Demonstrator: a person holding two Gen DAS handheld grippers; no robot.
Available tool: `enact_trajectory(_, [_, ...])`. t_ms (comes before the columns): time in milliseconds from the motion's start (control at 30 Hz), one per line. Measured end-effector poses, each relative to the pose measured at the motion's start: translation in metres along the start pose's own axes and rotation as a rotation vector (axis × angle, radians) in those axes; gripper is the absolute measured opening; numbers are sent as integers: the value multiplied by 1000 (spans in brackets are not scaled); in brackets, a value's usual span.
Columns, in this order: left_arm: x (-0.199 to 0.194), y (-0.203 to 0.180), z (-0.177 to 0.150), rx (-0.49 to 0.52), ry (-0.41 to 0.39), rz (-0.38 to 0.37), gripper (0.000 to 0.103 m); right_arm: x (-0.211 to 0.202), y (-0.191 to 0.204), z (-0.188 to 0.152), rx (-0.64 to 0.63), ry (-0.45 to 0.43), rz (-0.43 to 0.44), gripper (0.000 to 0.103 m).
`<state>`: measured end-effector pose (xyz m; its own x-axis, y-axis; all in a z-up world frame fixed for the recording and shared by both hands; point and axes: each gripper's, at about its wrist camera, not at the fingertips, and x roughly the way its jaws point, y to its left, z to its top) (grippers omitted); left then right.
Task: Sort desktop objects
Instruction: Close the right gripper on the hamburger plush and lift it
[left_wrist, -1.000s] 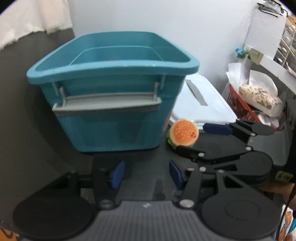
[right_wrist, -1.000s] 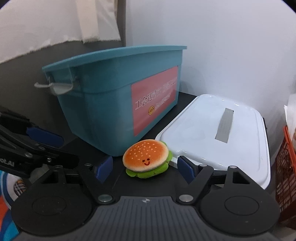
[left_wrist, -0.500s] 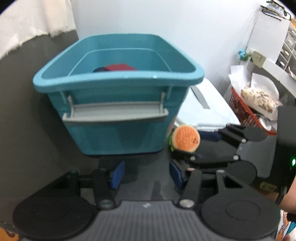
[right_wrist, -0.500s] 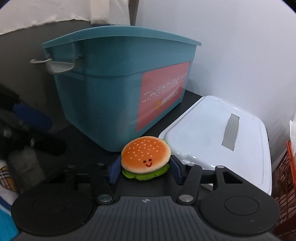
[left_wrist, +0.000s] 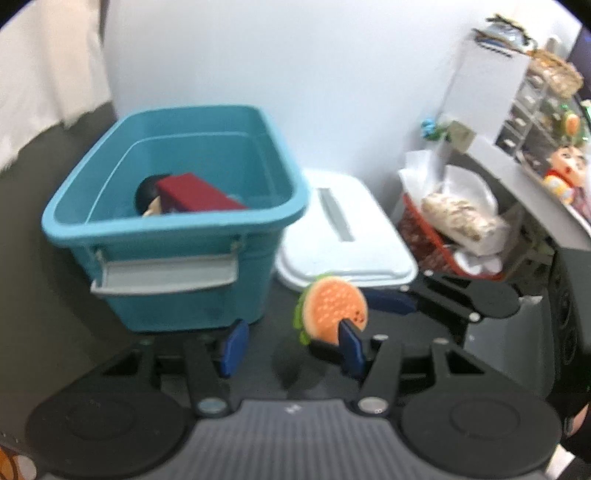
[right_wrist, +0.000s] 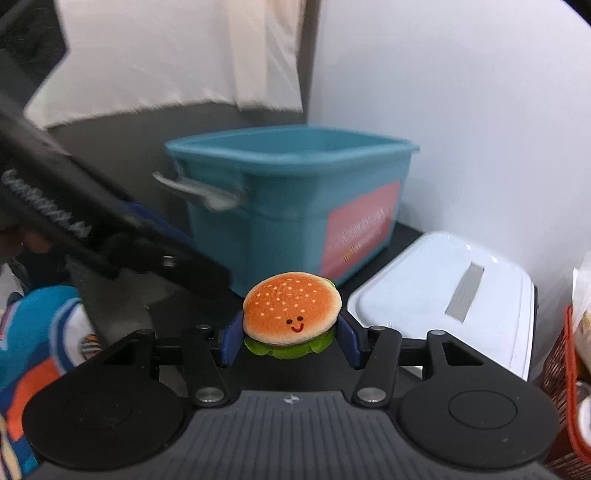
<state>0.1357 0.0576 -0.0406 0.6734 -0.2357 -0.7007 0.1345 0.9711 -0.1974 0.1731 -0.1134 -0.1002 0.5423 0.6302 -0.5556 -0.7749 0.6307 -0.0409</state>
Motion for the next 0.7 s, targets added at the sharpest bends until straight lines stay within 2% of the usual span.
enact_trajectory(267, [-15,-17,7,14,-31,-30,57,-41,10,18,29,-93,48,57])
enact_trajectory(700, [-40,-29,14,1,-49,-75,57,-90,11,20,27,-254,73,57])
